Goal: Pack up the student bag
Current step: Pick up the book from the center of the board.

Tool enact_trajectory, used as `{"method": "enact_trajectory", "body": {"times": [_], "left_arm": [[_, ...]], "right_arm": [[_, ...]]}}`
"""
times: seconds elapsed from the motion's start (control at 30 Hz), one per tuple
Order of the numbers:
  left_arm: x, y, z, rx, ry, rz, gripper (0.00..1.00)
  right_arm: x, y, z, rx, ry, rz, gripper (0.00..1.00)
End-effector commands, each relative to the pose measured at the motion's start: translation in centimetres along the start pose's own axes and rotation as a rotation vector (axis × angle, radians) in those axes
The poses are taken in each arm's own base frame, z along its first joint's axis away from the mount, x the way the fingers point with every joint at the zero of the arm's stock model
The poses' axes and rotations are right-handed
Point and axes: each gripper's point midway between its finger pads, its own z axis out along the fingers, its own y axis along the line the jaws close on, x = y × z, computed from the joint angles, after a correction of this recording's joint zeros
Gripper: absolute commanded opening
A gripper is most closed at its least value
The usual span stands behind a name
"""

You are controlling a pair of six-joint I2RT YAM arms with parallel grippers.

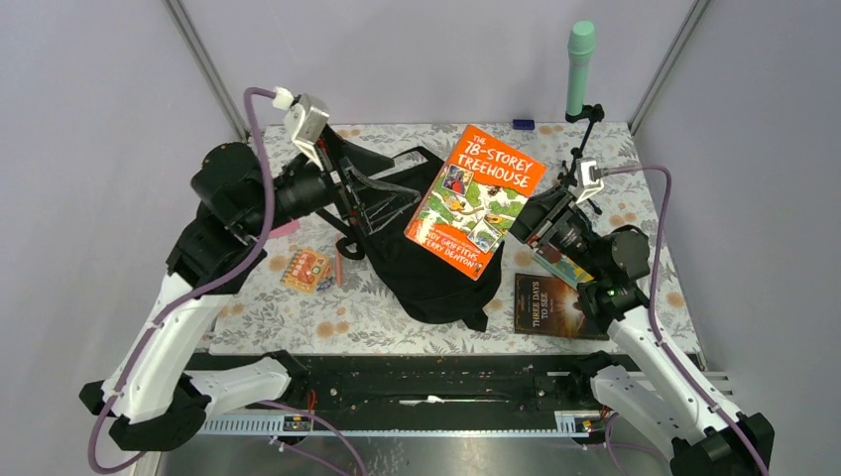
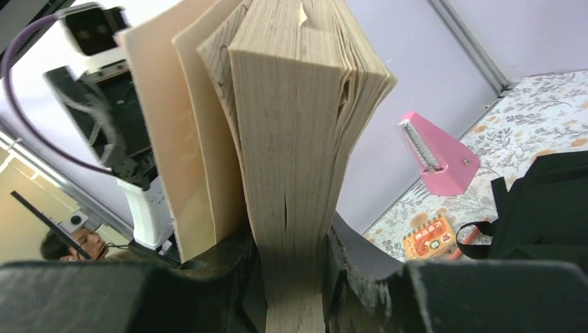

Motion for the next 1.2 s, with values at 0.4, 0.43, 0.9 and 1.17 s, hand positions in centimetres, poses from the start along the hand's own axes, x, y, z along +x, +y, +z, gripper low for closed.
{"method": "enact_trajectory", "body": {"times": [0.4,0.43,0.9,1.17], "left_arm": [[6.3,0.3,3.7,0.221,0.125,-0.354,0.99],[6.7,0.3,3.9,0.225,0.136,-0.362,0.99],[6.8,-1.3,3.5,0.241,0.119,-0.317,0.0],[4.9,0.6,1.2,0.14,0.025,-0.291,0.0]], "right_arm": [[-1.9,8.0,0.2,-0.242,0.03,-0.127,0.0],[-1.9,7.9,0.3,-0.239,0.03,-0.122,0.0],[-2.6,5.2,0.7,-0.113,-0.028,-0.107,0.19],[-3.0,3.7,-1.9,0.029,-0.108,-0.179,0.82]]}}
